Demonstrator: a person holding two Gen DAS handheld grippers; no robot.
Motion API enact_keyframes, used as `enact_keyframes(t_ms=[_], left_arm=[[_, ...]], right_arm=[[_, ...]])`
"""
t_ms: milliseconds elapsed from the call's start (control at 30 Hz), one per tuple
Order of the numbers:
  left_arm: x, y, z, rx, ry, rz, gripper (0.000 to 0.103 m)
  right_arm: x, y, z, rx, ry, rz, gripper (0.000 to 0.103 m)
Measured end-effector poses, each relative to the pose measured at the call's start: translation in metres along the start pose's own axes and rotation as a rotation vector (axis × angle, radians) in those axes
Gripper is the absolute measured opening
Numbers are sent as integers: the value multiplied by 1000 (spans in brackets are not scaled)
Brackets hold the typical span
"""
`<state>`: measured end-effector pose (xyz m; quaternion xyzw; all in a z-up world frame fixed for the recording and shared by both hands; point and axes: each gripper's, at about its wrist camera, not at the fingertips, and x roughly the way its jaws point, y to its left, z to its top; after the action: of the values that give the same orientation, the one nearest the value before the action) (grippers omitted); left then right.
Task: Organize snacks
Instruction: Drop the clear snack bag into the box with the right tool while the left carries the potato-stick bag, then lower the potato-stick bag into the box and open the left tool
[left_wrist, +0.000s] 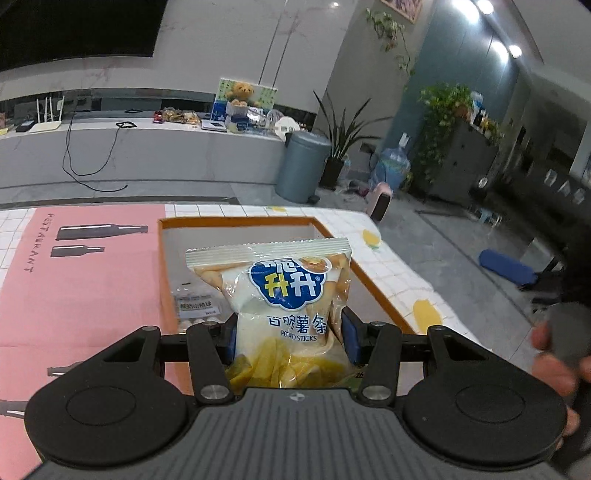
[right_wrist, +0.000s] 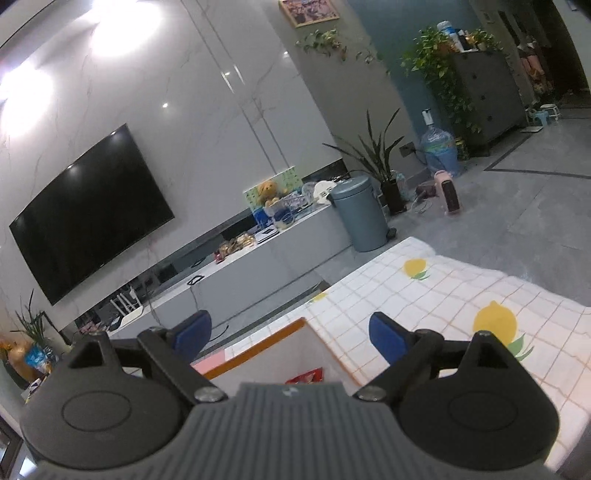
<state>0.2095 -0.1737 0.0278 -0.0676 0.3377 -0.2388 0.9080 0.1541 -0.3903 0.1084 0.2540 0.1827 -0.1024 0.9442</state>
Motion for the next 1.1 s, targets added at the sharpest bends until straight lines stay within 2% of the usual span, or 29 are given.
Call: enact_keyframes(t_ms=[67, 133, 167, 300, 400, 500, 567, 633, 733, 867, 1100], left_arm=[[8, -5, -3, 19, 22, 10, 62], [10, -12, -6, 72, 40, 34, 87], [11, -15, -9, 87, 43, 57, 92], [0, -23, -21, 100, 40, 127, 102], [-18, -27, -29, 104, 51, 149, 103], [-43, -30, -37, 83, 26, 185, 103], [-59, -30, -43, 64, 25, 210, 103], [-73, -31, -49, 53, 50, 216, 103], [-86, -34, -59, 58, 96, 273, 103], [-107, -43, -73, 63, 111, 292, 103], [-138, -55, -87, 81, 88, 292, 103]], right_arm=[[1, -5, 0, 15, 17, -7, 90], [2, -9, -1, 25, 33, -9, 90], [3, -10, -1, 22, 38, -10, 90], [-4, -14, -4, -34, 54, -26, 89], [-25, -24, -6, -55, 48, -56, 89], [-51, -29, -17, -106, 93, -112, 90], [-71, -28, -34, -170, 135, -172, 91], [-86, -27, -56, -218, 197, -218, 91], [-103, -24, -85, -281, 272, -299, 91], [-122, -15, -111, -336, 342, -265, 91], [-153, 6, -120, -412, 348, -211, 91]])
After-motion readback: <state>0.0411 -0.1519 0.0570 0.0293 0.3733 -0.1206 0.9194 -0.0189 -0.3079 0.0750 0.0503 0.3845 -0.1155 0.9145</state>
